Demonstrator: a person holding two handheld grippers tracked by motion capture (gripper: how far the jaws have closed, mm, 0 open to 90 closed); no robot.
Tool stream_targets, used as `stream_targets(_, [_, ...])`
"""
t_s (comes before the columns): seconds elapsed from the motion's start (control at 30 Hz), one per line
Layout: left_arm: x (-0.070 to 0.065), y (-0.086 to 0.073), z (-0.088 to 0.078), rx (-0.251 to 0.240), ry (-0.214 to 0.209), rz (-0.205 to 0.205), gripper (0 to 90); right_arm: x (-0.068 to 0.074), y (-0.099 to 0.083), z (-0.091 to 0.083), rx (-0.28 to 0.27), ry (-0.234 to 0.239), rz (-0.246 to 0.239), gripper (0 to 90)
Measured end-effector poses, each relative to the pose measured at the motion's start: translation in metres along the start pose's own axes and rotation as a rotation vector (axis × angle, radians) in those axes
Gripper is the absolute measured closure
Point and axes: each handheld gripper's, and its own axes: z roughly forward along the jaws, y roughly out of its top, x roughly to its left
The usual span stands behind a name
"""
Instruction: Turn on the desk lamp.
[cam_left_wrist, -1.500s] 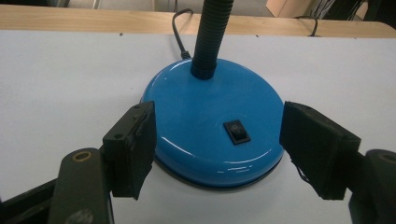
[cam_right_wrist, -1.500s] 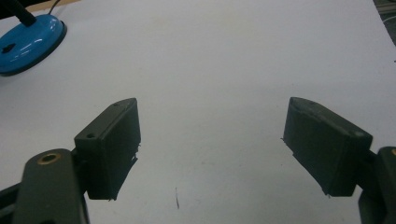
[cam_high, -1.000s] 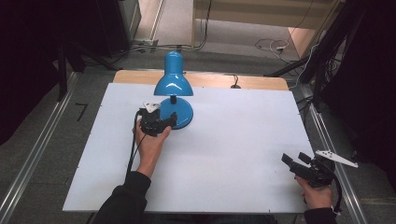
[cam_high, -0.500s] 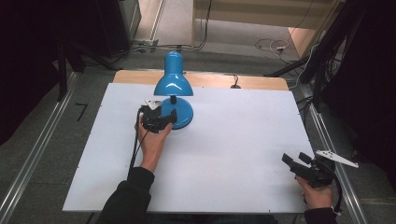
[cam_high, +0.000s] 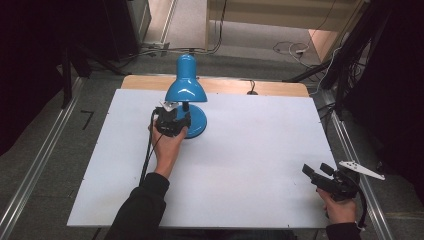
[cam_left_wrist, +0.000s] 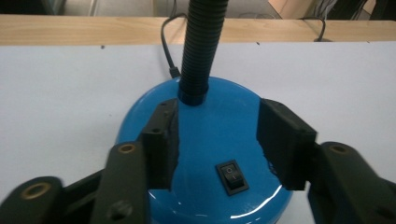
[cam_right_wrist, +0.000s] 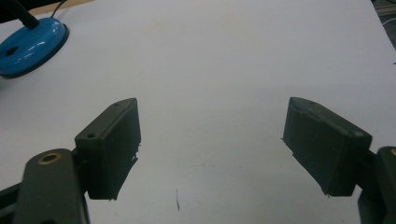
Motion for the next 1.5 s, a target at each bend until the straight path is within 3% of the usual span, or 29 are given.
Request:
stream_targets(0.27, [-0.003,-0.003,0.004,0.000,-0.003,0.005,67.8,-0.001,0.000,0.000,0.000,-0.001,0.003,17.2])
stream_targets(0.5, [-0.005,-0.006,0.006,-0.010,-0.013,0.002,90.0,-0.001,0.000,0.000,-0.001,0.000,0.006,17.3])
stream_targets(0.67, [-0.004,-0.010,0.009,0.015,-0.029,0.010,90.0,-0.001,0.000,0.000,-0.001,0.001,0.006,17.3])
stream_targets(0.77, [-0.005,-0.014,0.013,0.008,-0.028,-0.018,90.0,-0.001,0.000,0.000,-0.001,0.000,0.005,17.3])
stream_targets(1.4, [-0.006,-0.020,0.016,0.049,-0.026,-0.015,90.0,-0.001,0.000,0.000,0.000,-0.002,0.004,17.4])
stream_targets(1.5, [-0.004,-0.022,0.016,0.047,-0.027,-0.036,90.0,-0.001,0.000,0.000,-0.001,-0.002,0.005,17.4])
